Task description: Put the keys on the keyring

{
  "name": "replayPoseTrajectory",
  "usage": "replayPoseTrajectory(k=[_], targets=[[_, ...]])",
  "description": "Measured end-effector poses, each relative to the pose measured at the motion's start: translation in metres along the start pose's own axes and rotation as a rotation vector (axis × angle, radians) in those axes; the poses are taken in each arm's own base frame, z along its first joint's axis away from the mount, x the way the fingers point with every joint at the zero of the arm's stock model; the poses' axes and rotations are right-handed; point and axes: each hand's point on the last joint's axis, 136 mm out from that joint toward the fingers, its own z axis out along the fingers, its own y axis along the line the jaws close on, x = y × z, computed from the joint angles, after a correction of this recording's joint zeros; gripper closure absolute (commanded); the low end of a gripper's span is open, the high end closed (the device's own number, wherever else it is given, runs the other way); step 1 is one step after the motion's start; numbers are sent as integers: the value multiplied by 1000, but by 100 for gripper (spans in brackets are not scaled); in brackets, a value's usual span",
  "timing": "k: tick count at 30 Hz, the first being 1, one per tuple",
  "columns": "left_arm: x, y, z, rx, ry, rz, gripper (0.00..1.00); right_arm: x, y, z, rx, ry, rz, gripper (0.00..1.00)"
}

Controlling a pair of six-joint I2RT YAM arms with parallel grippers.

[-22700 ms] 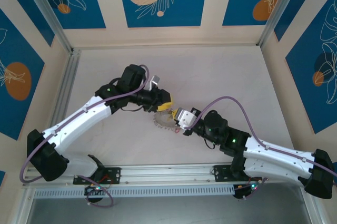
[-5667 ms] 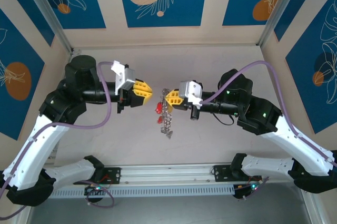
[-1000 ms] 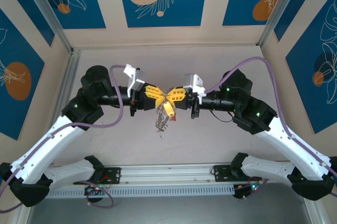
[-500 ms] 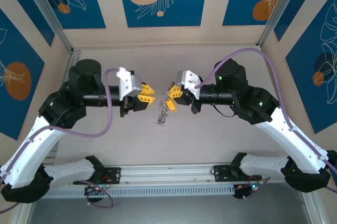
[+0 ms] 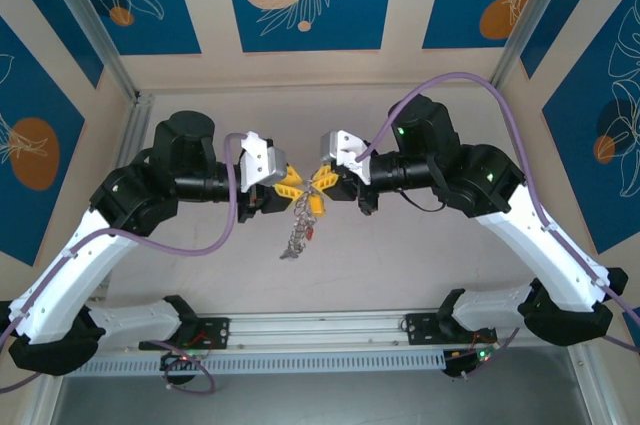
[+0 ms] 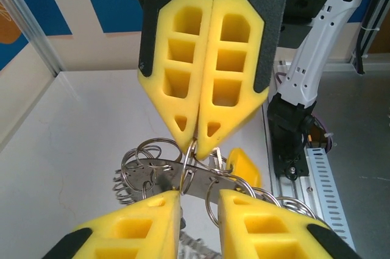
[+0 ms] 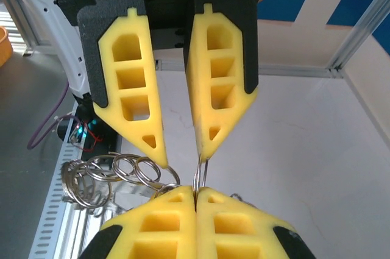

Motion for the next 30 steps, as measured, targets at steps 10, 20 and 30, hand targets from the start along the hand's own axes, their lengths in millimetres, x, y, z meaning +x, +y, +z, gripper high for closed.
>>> replayPoseTrajectory(k=[10, 20, 30], targets=[[-3, 1, 0, -6, -13, 10, 76, 4, 7, 4, -33, 82, 5, 100], [-8, 0, 2, 8, -32, 29, 76, 5, 11, 4, -44, 126, 3, 100], [-6, 0, 6, 26, -28, 37, 88, -1, 11, 2, -41, 122, -14, 100]])
